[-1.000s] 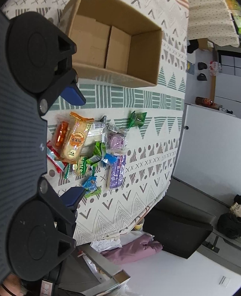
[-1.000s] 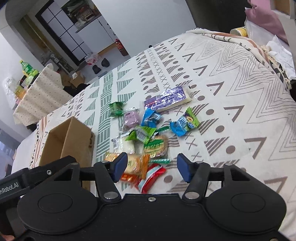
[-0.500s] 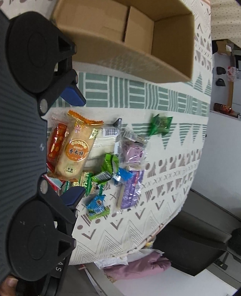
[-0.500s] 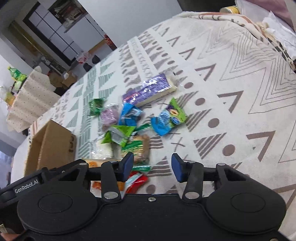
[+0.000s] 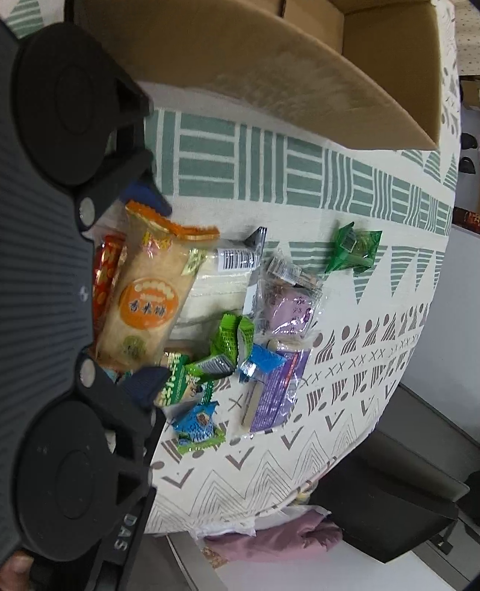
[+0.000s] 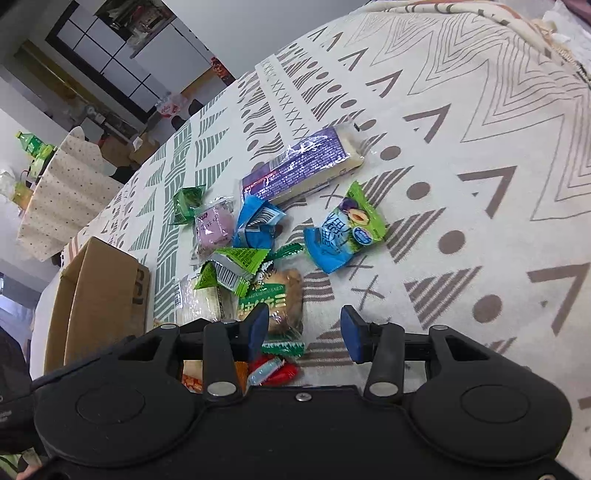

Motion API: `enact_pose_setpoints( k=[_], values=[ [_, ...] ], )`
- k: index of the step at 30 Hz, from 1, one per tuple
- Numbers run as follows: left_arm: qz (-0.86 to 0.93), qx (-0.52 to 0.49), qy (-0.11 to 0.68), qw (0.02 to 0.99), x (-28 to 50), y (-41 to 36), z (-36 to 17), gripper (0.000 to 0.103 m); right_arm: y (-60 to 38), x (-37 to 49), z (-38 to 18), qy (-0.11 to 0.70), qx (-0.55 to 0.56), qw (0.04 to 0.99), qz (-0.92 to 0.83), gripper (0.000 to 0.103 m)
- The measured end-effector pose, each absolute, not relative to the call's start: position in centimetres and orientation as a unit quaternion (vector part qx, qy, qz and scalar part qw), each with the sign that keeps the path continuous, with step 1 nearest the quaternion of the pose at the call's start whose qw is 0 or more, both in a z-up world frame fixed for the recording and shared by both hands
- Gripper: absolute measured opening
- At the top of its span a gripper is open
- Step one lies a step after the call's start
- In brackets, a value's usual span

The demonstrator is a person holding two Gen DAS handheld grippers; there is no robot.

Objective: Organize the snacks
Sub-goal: 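Reach the left gripper down to the orange cake packet, then close the left gripper on the orange cake packet while the right gripper grasps a green candy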

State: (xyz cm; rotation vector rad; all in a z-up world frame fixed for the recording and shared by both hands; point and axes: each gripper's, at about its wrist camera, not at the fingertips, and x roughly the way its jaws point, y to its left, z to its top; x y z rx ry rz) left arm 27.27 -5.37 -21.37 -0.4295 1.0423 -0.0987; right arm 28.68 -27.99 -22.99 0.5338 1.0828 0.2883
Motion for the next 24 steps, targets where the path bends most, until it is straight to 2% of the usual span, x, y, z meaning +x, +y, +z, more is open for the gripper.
enact_pose_setpoints(
  k=[1,2,4,10,16,18,19,21,24],
  values=[
    [-0.044,-0.208,0.494,0.843,27.2,-5.2,-21.3,0.074,-27.8,28.8,-23.1,0.510,0.251,0.812,0.136,0.044],
    [-0.040,-0.213,0.492,0.843,27.2,-5.0,-21.2,0.067,-27.7,28.9,-23.2,0.511,0.251,0.811,0.138,0.044],
    [-0.036,-0.219,0.493,0.841,27.1,-4.7,-21.0,0.062,-27.2,29.0,-23.2,0.513,0.246,0.810,0.141,0.044],
    [-0.041,-0.237,0.477,0.845,26.6,-3.8,-19.5,0.040,-26.5,29.2,-23.2,0.518,0.242,0.808,0.147,0.045],
    [-0.037,-0.248,0.452,0.856,26.1,-3.4,-17.9,0.030,-26.4,29.7,-23.3,0.520,0.251,0.805,0.134,0.043],
    [-0.037,-0.247,0.445,0.860,25.9,-3.5,-17.4,0.027,-25.9,29.9,-23.4,0.523,0.247,0.804,0.139,0.028],
    [-0.038,-0.246,0.443,0.861,25.8,-3.6,-17.1,0.026,-25.8,29.8,-23.4,0.522,0.248,0.804,0.140,0.026],
    [-0.041,-0.240,0.435,0.867,25.6,-3.9,-16.4,0.023,-25.9,29.4,-23.0,0.515,0.252,0.807,0.139,0.017],
    [-0.041,-0.230,0.427,0.874,25.2,-4.1,-15.6,0.021,-26.5,28.9,-21.9,0.498,0.267,0.813,0.143,0.012]
  ],
)
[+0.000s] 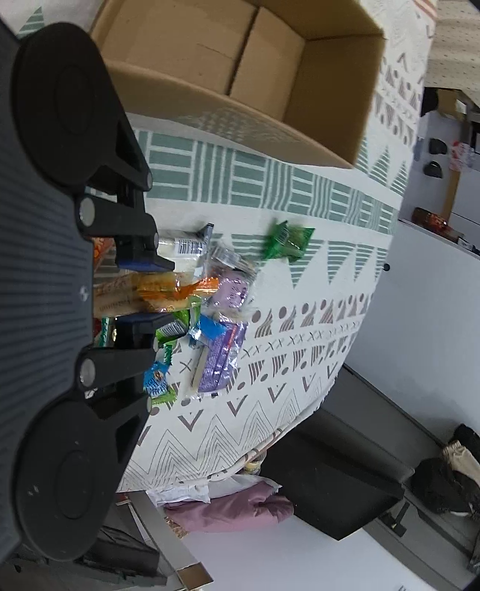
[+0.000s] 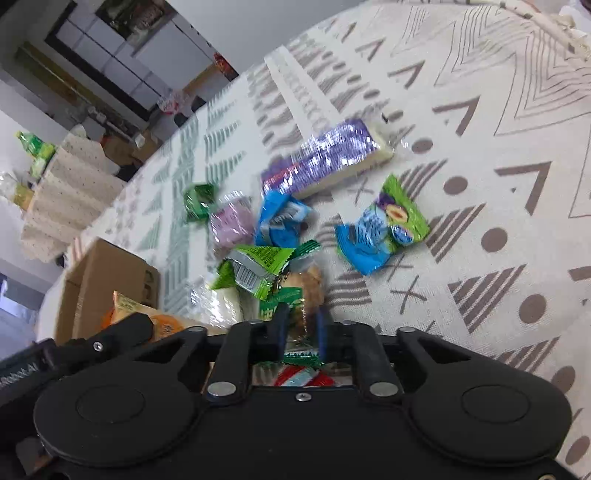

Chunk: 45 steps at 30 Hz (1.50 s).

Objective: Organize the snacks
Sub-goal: 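Close the left gripper on the orange cake packet while the right gripper grasps a green candy, then carry the orange packet into the box with the left gripper while the right carries the candy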

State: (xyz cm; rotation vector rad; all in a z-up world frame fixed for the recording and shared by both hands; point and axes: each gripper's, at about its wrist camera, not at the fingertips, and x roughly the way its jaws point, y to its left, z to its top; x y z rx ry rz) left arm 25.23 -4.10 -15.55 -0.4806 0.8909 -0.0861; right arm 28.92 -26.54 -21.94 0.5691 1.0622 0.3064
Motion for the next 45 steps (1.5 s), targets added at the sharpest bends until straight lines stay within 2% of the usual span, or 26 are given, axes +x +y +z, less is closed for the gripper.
enact_pose_setpoints(
  k=[6,17,31,45],
  values=[
    [-0.037,-0.214,0.414,0.884,24.4,-4.5,-14.2,0.020,-26.2,28.1,-20.4,0.478,0.263,0.822,0.162,0.005],
    [-0.010,-0.195,0.391,0.900,22.9,-4.0,-11.5,0.020,-25.7,26.9,-18.0,0.436,0.269,0.834,0.206,0.000],
    [0.013,-0.198,0.361,0.911,21.0,-2.0,-8.6,0.020,-25.0,26.5,-15.3,0.395,0.290,0.838,0.241,0.000],
    [0.033,-0.209,0.314,0.926,19.5,2.9,-4.7,0.020,-19.6,25.7,-10.8,0.369,0.250,0.849,0.283,0.000]
  ],
)
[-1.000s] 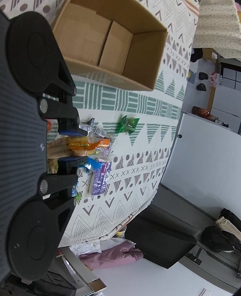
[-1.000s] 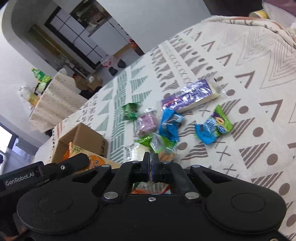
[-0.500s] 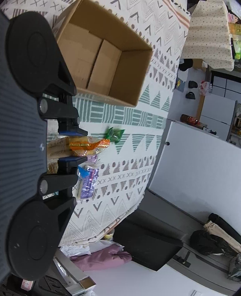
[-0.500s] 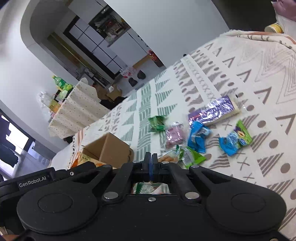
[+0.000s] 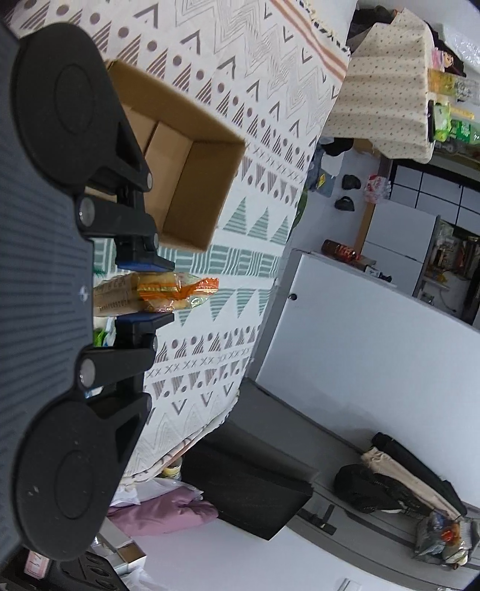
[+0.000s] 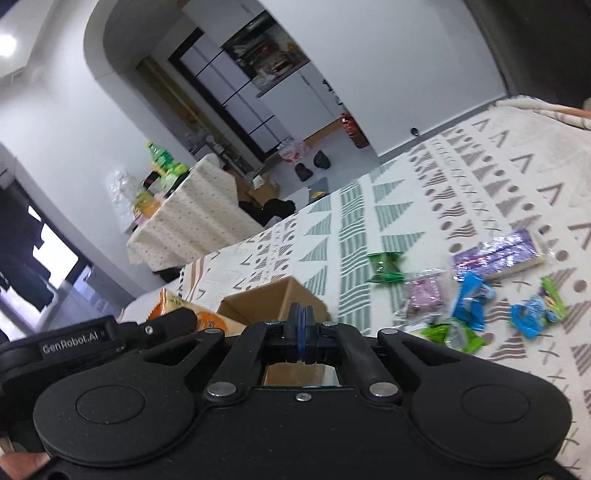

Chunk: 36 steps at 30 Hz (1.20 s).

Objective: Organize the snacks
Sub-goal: 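Carry the orange packet into the box with the left gripper while the right carries the candy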

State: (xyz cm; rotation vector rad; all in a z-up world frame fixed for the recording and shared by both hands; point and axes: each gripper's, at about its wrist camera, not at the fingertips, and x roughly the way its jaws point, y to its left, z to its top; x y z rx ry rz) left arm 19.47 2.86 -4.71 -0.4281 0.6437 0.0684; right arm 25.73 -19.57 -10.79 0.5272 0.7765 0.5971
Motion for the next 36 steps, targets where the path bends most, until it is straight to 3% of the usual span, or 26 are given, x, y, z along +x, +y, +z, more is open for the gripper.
enact_pose_setpoints(
  k=[4,7,9,12,14,22,23,25,27,36],
  values=[
    [0.042,-0.210,0.309,0.927,19.0,4.3,-4.6,0.020,-18.7,26.2,-12.4,0.410,0.240,0.839,0.264,0.001],
    [0.048,-0.214,0.305,0.927,18.7,5.3,-4.7,0.020,-17.9,26.2,-13.8,0.437,0.218,0.839,0.242,0.017],
    [0.052,-0.217,0.305,0.926,18.6,5.9,-5.0,0.020,-17.3,25.9,-14.4,0.441,0.200,0.843,0.234,0.039],
    [0.059,-0.221,0.308,0.923,18.7,6.6,-5.7,0.021,-16.5,26.0,-15.4,0.455,0.182,0.843,0.222,0.058],
    [0.063,-0.224,0.310,0.922,18.9,7.0,-6.2,0.021,-16.3,26.4,-16.5,0.469,0.182,0.838,0.213,0.062],
    [0.075,-0.228,0.326,0.914,20.0,8.6,-7.9,0.021,-15.6,28.4,-20.8,0.520,0.213,0.805,0.191,0.061],
    [0.076,-0.227,0.328,0.914,20.1,8.7,-8.1,0.021,-15.5,28.6,-21.3,0.526,0.217,0.800,0.189,0.057],
    [0.081,-0.226,0.334,0.912,20.3,9.1,-8.6,0.021,-15.5,28.7,-21.8,0.531,0.228,0.793,0.193,0.031],
    [0.086,-0.225,0.339,0.909,20.4,9.5,-9.1,0.021,-15.5,28.5,-21.5,0.523,0.232,0.793,0.207,0.023],
    [0.105,-0.227,0.364,0.897,20.3,10.9,-11.1,0.021,-14.8,27.5,-18.6,0.484,0.203,0.818,0.235,0.018]
  ],
)
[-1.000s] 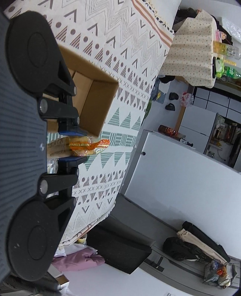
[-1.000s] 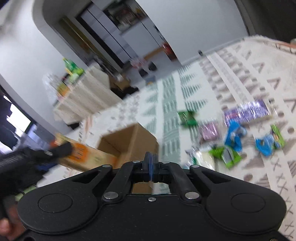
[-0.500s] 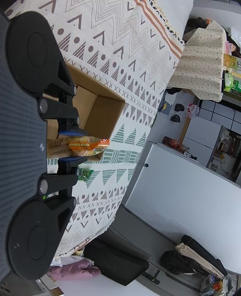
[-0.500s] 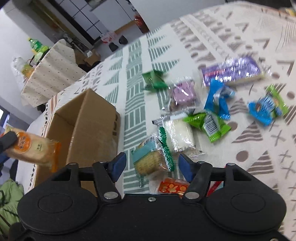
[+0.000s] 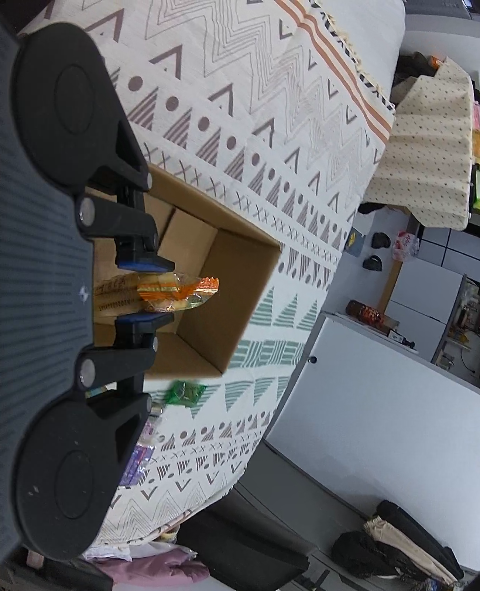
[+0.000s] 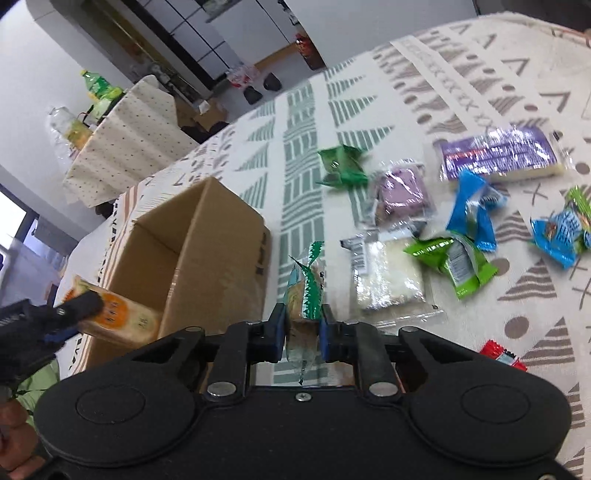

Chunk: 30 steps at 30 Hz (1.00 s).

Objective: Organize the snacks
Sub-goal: 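Carry the orange packet into the box with the left gripper while the right carries the candy, then open both grippers over the box and withdraw them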

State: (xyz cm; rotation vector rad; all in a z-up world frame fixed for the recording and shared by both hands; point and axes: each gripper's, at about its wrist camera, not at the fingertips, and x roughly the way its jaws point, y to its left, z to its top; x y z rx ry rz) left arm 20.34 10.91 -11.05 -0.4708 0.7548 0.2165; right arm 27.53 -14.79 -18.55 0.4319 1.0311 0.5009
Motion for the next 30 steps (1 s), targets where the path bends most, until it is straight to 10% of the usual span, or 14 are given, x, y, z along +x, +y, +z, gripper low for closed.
enact_pose_setpoints(
  k=[15,30],
  values=[
    [0.159,-0.220,0.375,0.886,18.1,12.8,-9.9,0.031,-13.6,26.1,-13.5,0.396,0.220,0.843,0.291,0.018],
    [0.189,-0.196,0.369,0.889,16.3,11.9,-8.1,0.077,-10.6,24.5,-12.2,0.386,0.231,0.813,0.370,0.031]
  ],
)
